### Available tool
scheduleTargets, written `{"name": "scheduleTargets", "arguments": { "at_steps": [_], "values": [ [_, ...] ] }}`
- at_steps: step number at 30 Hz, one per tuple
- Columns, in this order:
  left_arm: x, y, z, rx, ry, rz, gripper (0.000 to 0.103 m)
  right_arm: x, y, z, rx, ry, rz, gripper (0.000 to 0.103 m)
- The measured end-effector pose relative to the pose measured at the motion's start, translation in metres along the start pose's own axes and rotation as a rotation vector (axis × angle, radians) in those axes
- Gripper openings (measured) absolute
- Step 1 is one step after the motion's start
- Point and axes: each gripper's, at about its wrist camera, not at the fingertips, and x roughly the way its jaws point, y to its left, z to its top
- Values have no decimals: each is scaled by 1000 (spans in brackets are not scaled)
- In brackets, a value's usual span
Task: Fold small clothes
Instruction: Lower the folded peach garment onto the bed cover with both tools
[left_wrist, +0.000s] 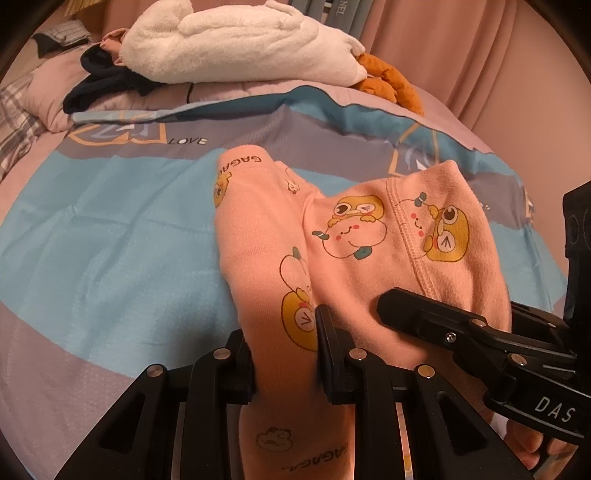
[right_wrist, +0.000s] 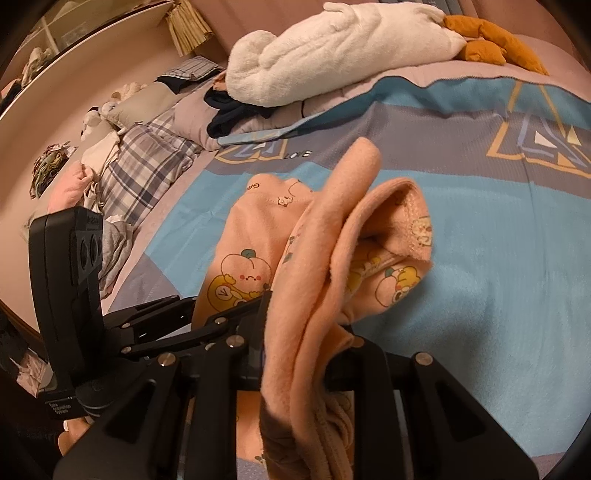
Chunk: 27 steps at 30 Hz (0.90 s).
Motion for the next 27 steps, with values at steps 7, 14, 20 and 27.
{"name": "scheduleTargets", "arguments": {
  "at_steps": [7,14,20,27],
  "values": [
    [9,4,-3,-9,15,11,23,8,-8,-2,19,12,-29,22],
    [12,6,-4,-8,21,21,26,12,-14,-1,26,20,-43,23],
    [14,7,-4,-6,21,28,27,14,-19,-3,36,21,-50,23],
    [15,6,-4,-9,22,31,29,16,-25,-3,49,29,-57,25]
  ]
}}
